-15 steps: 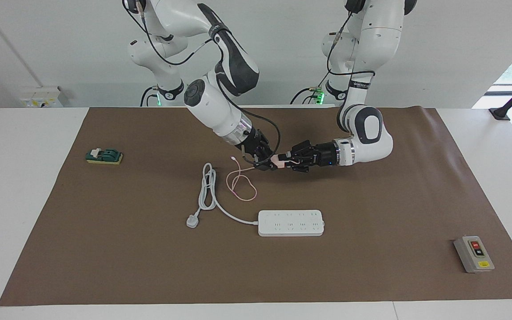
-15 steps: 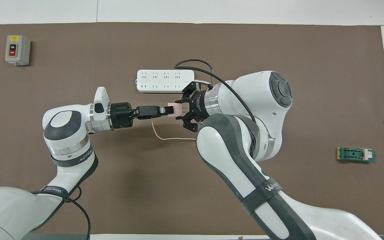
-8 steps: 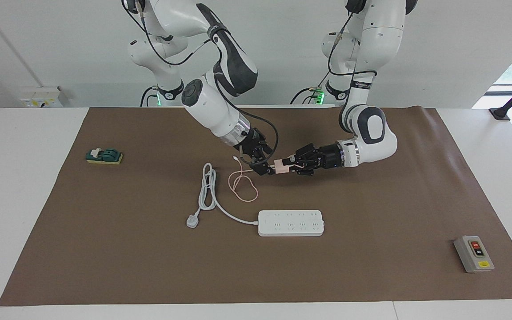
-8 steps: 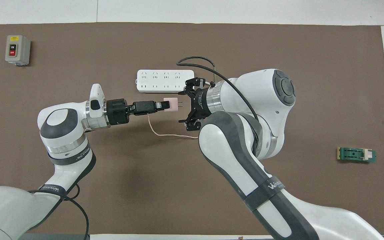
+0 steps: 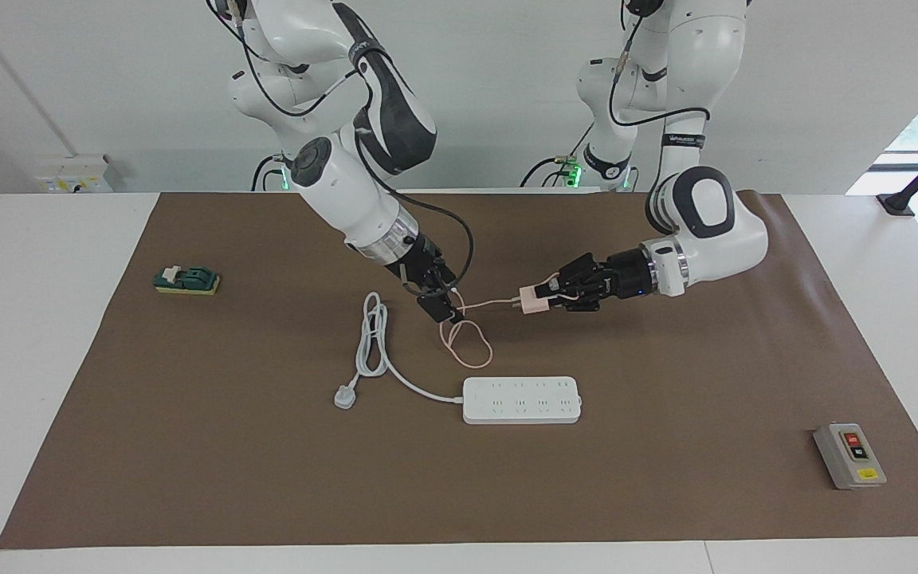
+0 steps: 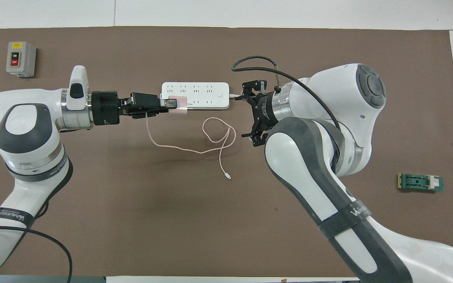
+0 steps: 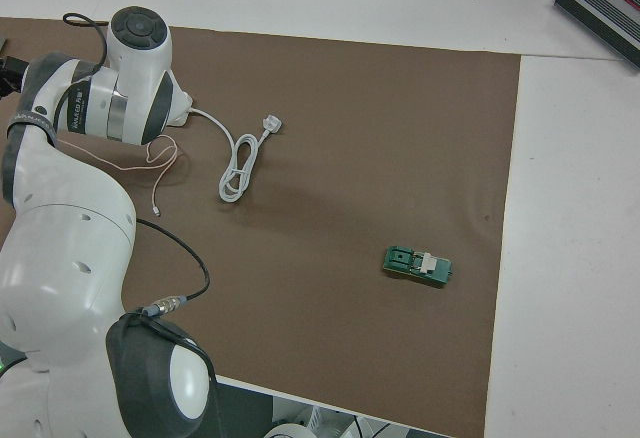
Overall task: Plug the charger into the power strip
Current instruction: 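Pull the charger back with the left gripper while the right gripper withdraws, then move the charger with the left gripper to the power strip's end socket, then align the charger prongs with the socket using the left gripper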
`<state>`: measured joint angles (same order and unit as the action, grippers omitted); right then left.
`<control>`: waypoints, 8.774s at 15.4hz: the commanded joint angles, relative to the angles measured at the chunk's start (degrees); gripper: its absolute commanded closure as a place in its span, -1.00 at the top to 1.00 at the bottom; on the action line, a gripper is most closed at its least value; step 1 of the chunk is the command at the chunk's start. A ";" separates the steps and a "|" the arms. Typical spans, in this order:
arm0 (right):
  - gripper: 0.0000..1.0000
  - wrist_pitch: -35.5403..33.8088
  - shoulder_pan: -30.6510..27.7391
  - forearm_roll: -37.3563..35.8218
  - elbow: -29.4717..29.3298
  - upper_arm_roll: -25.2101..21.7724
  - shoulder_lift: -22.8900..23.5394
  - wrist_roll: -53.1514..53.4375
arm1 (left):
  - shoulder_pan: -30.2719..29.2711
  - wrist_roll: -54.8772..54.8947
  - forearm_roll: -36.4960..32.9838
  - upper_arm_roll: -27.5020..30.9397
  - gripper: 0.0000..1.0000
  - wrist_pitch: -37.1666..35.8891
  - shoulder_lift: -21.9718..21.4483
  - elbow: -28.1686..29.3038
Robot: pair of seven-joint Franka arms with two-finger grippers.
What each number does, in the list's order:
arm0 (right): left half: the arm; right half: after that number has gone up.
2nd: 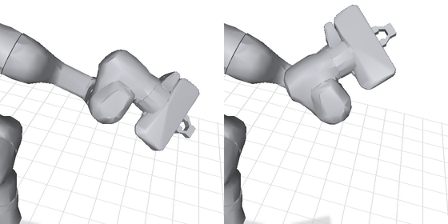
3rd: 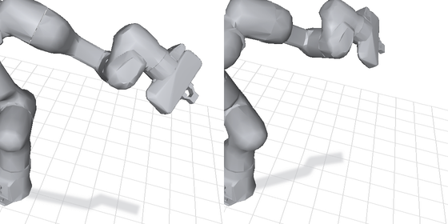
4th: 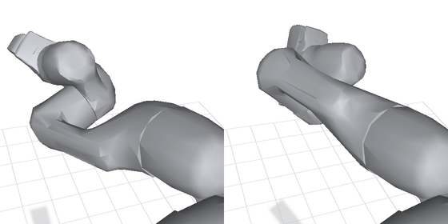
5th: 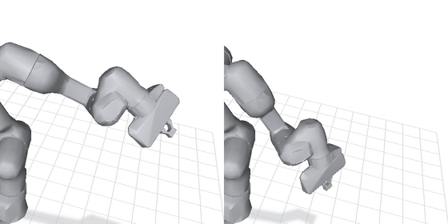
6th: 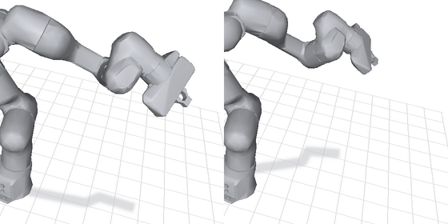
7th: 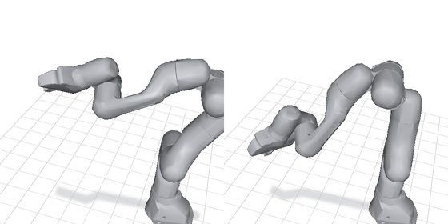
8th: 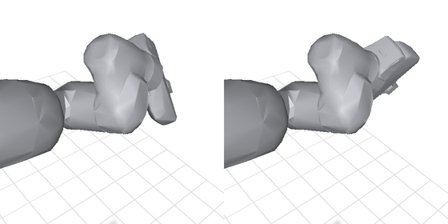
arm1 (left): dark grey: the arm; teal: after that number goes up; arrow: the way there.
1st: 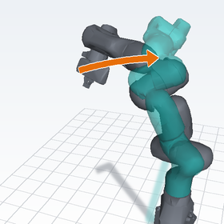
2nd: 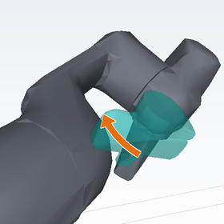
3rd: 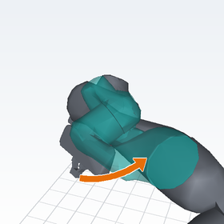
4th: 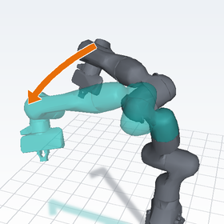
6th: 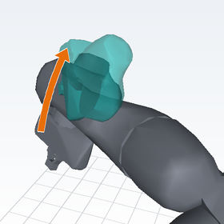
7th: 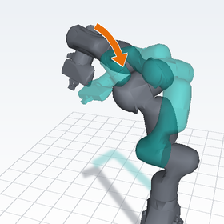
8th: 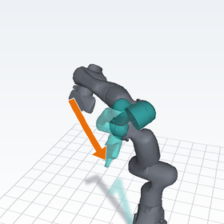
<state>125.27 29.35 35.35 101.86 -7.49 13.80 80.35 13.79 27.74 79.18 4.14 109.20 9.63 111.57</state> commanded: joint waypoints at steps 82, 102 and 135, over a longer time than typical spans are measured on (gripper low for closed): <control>1.00 -39.93 -25.93 -32.71 -5.53 3.19 -15.73 -76.04 | 15.22 -139.11 -85.60 -1.42 -1.00 -0.39 26.41 -37.83; 1.00 -37.20 -26.02 -34.29 -5.62 4.42 -15.29 -76.22 | 14.16 -135.41 -85.51 -1.16 -1.00 5.32 24.04 -30.37; 1.00 -37.03 -26.19 -34.29 -5.62 4.51 -15.38 -76.13 | 14.16 -132.07 -83.22 -1.51 -1.00 6.12 23.16 -29.04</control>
<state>87.97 4.61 1.80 95.74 -4.08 -1.05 5.81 28.11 -105.65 -5.21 2.80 114.12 34.00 79.93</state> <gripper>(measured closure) 0.000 0.683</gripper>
